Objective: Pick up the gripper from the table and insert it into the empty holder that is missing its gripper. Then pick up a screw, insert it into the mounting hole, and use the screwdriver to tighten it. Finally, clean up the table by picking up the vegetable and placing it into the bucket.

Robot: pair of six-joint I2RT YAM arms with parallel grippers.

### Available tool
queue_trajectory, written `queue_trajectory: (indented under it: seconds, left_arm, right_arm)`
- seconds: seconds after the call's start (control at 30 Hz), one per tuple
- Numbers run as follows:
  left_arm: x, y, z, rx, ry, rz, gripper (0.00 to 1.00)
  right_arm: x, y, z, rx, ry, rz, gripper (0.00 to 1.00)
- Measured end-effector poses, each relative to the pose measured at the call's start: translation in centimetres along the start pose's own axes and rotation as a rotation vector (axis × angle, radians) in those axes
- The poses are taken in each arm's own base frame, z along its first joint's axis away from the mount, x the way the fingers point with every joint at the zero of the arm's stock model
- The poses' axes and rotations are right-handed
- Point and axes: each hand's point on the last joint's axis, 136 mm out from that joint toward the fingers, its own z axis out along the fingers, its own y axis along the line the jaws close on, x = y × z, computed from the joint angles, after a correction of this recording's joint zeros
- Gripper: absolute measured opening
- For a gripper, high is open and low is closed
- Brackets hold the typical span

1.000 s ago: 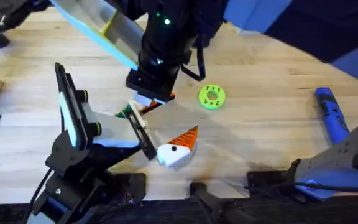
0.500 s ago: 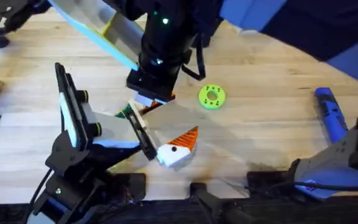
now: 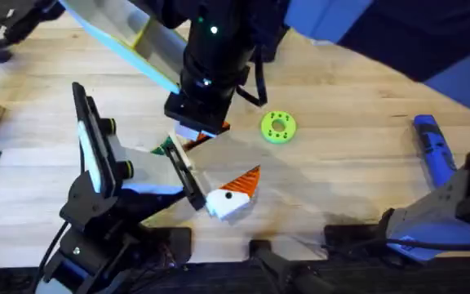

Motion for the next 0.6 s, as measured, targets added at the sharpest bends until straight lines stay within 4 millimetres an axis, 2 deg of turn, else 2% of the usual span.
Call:
queue_trajectory:
  seconds: [0.3, 0.6]
  left_arm:
    - [0.0, 0.0, 0.0, -0.001, 0.001, -0.005, 0.986]
    - [0.0, -0.1, 0.0, 0.004, 0.001, -0.004, 0.986]
  right_arm:
    - [-0.8, 0.2, 1.1, -0.001, -0.001, -0.013, 0.007]
    - [-0.6, 0.3, 1.0, -0.002, 0.007, -0.013, 0.007]
